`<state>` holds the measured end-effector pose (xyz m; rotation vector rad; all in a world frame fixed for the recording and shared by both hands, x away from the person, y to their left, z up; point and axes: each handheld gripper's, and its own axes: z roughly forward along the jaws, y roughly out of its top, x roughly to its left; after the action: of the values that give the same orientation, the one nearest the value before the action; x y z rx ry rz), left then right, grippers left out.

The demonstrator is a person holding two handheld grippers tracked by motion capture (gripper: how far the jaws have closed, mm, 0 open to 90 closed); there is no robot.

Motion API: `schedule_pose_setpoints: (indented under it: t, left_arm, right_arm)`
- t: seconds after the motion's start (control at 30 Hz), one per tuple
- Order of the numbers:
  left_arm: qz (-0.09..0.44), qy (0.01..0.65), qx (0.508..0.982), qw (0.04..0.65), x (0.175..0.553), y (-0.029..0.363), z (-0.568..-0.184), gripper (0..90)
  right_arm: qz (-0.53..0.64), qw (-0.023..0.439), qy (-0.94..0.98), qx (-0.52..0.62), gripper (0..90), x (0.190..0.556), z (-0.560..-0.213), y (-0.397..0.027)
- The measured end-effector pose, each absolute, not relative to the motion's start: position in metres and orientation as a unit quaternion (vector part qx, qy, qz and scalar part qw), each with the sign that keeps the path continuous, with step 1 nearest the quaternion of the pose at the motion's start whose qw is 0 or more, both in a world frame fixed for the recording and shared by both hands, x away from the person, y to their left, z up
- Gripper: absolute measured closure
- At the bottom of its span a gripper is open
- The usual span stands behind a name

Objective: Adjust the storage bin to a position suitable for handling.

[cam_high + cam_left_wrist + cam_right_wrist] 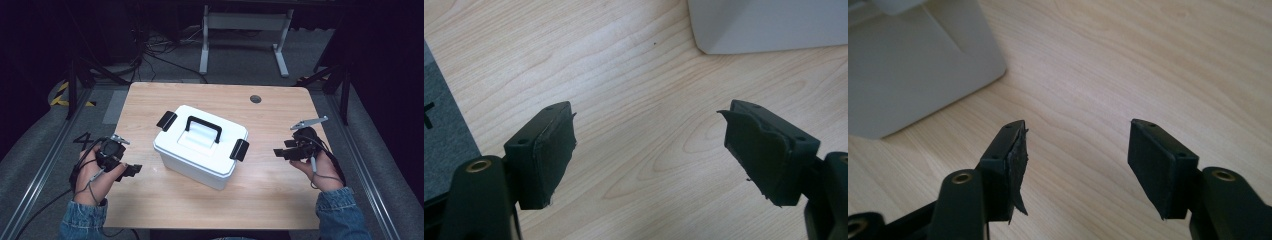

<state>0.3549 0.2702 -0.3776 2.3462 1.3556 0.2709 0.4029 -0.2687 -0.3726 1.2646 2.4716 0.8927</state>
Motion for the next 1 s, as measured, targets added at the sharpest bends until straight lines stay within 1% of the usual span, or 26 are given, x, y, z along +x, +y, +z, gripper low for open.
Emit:
schedule_pose_setpoints:
  t: [0.17,0.3,0.47,0.63,0.77,0.87,1.0]
  left_arm:
    - [0.096,0.486,0.843,0.208,0.355,0.269,-0.377,21.3]
    - [0.09,0.485,0.844,0.211,0.355,0.272,-0.376,21.3]
    - [0.091,0.484,0.843,0.218,0.358,0.271,-0.375,21.0]
    - [0.076,0.477,0.85,0.212,0.362,0.269,-0.376,17.9]
    - [0.074,0.474,0.851,0.212,0.365,0.268,-0.376,17.9]
    - [0.071,0.47,0.854,0.212,0.368,0.266,-0.375,17.6]
    - [0.066,0.461,0.858,0.217,0.375,0.266,-0.373,17.2]
  right_arm:
    - [0.324,0.107,0.839,0.424,40.2,0.402,-0.36,-0.262]
    - [0.326,0.11,0.852,0.395,39.9,0.402,-0.348,-0.244]
    - [0.324,0.113,0.87,0.353,48.7,0.404,-0.325,-0.222]
    - [0.319,0.119,0.883,0.324,49.5,0.407,-0.304,-0.2]
    - [0.328,0.101,0.888,0.306,54.2,0.411,-0.291,-0.184]
    - [0.327,0.081,0.889,0.31,54.3,0.418,-0.287,-0.173]
    - [0.316,0.071,0.896,0.302,54.9,0.425,-0.282,-0.151]
